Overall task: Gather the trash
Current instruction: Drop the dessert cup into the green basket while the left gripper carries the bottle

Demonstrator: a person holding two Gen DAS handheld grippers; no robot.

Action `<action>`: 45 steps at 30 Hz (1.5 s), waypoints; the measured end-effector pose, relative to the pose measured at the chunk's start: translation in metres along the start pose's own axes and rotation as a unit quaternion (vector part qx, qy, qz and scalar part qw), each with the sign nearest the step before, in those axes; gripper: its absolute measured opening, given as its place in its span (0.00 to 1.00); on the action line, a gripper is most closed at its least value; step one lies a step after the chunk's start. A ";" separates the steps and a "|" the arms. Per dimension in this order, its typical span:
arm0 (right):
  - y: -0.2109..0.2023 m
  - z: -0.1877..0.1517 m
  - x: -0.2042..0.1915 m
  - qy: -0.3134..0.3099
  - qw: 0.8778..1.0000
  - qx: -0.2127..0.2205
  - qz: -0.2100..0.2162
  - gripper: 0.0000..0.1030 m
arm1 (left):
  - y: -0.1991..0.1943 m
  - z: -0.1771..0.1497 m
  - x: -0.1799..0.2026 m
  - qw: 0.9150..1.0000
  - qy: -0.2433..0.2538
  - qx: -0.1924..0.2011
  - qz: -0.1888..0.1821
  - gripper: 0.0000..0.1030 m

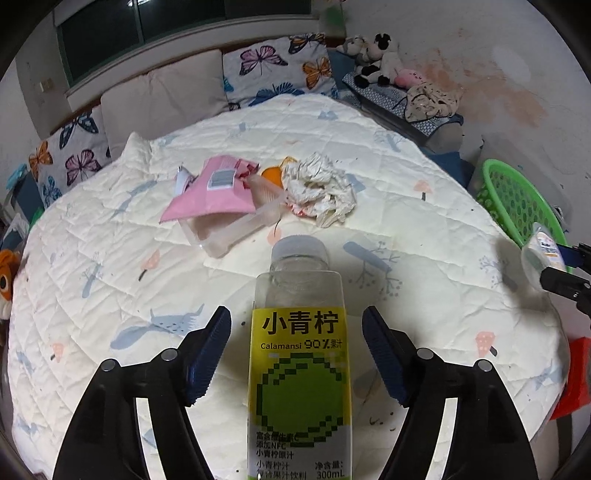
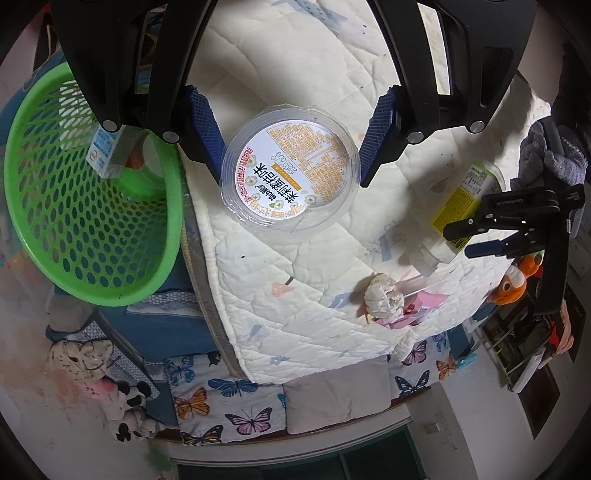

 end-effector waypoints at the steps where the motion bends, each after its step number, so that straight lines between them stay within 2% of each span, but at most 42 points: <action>1: 0.000 0.000 0.001 0.001 1.000 0.000 -0.001 0.67 | 0.003 0.000 0.000 1.000 -0.003 -0.003 -0.001 0.69; 2: 0.000 0.001 0.002 0.002 1.000 0.001 -0.001 0.67 | 0.005 -0.001 -0.001 1.000 -0.005 -0.005 -0.001 0.68; 4: 0.000 0.002 0.005 0.003 1.000 0.002 -0.004 0.67 | 0.009 0.000 0.000 1.000 -0.007 -0.008 -0.004 0.57; 6: -0.001 0.002 0.009 0.006 1.000 0.002 -0.006 0.67 | 0.012 -0.001 0.001 1.000 -0.007 -0.011 -0.005 0.52; 16: -0.009 0.005 0.029 0.020 1.000 0.011 -0.018 0.67 | -0.003 0.003 0.012 1.000 0.000 0.016 0.002 0.51; 25: -0.023 0.012 0.062 0.043 0.998 0.028 -0.042 0.67 | -0.029 0.029 0.042 0.998 0.020 0.055 -0.017 0.51; 40: -0.043 0.026 0.130 0.083 0.991 0.054 -0.089 0.68 | -0.039 0.102 0.119 0.991 0.057 0.096 -0.068 0.51; 42: -0.044 0.026 0.138 0.089 0.990 0.055 -0.091 0.75 | -0.038 0.113 0.131 0.990 0.062 0.100 -0.074 0.51; 45: -0.047 0.026 0.150 0.101 0.989 0.058 -0.092 0.76 | -0.036 0.128 0.149 0.989 0.069 0.103 -0.084 0.51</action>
Point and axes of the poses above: each gripper's, at about its wrist camera, not at the fingertips, and y roughly the way its jaws point, x to its right, z to its top, the point moved 2 cm from there along y, roughly the way its jaws point, and after that the axes turned 12 degrees about y, right-handed, at the moved point
